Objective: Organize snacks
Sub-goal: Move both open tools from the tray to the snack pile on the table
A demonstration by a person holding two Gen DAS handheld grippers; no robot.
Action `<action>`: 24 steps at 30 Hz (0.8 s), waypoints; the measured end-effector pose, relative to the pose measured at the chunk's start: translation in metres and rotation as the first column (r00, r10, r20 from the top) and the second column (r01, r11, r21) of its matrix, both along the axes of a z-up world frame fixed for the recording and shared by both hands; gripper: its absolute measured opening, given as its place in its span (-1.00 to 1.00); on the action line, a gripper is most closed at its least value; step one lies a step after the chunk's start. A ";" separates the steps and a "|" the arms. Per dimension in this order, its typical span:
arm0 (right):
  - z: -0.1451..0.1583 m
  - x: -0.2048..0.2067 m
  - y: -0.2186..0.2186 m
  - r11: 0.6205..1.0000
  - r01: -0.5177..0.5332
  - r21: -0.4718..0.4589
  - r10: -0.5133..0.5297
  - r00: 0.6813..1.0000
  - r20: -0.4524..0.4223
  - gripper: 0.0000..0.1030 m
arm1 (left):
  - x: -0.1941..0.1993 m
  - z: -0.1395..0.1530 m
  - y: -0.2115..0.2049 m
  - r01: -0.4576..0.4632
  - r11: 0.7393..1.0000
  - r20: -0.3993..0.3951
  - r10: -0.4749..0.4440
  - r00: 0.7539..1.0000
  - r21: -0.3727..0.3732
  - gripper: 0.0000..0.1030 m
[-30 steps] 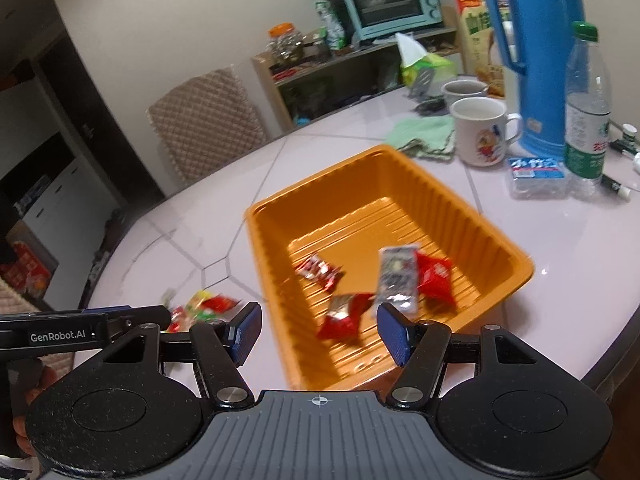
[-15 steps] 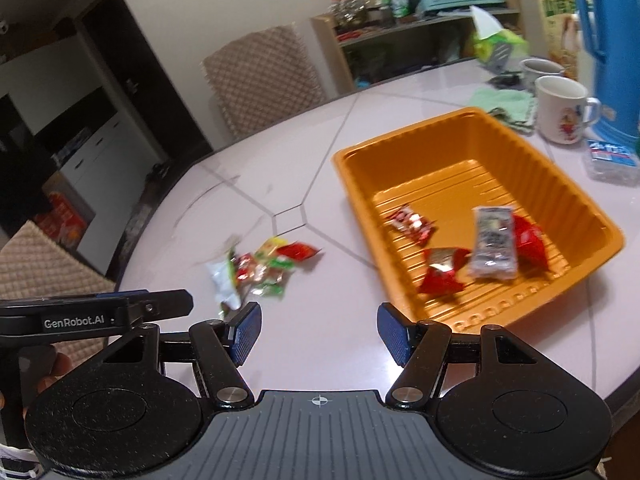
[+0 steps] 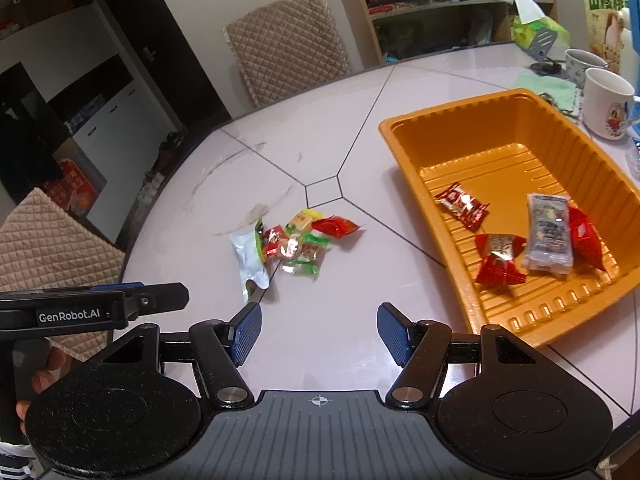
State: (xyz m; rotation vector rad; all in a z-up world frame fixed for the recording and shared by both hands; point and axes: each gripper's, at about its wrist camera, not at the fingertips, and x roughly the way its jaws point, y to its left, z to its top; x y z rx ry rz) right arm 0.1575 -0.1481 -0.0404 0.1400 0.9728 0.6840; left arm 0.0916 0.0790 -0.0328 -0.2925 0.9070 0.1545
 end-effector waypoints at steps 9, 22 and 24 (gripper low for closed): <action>-0.012 0.012 0.017 1.000 -0.008 -0.014 0.008 1.000 -0.012 0.25 | 0.008 -0.010 0.011 -0.022 1.000 -0.015 0.022 1.000 -0.009 0.27; -0.021 0.037 0.026 1.000 -0.006 -0.017 0.005 1.000 -0.015 0.25 | 0.045 -0.033 0.007 -0.024 0.999 -0.043 0.022 0.999 -0.035 0.27; -0.022 0.042 0.028 1.000 -0.002 -0.018 0.001 1.000 -0.017 0.25 | 0.052 -0.039 0.007 -0.031 0.999 -0.047 0.029 0.998 -0.041 0.30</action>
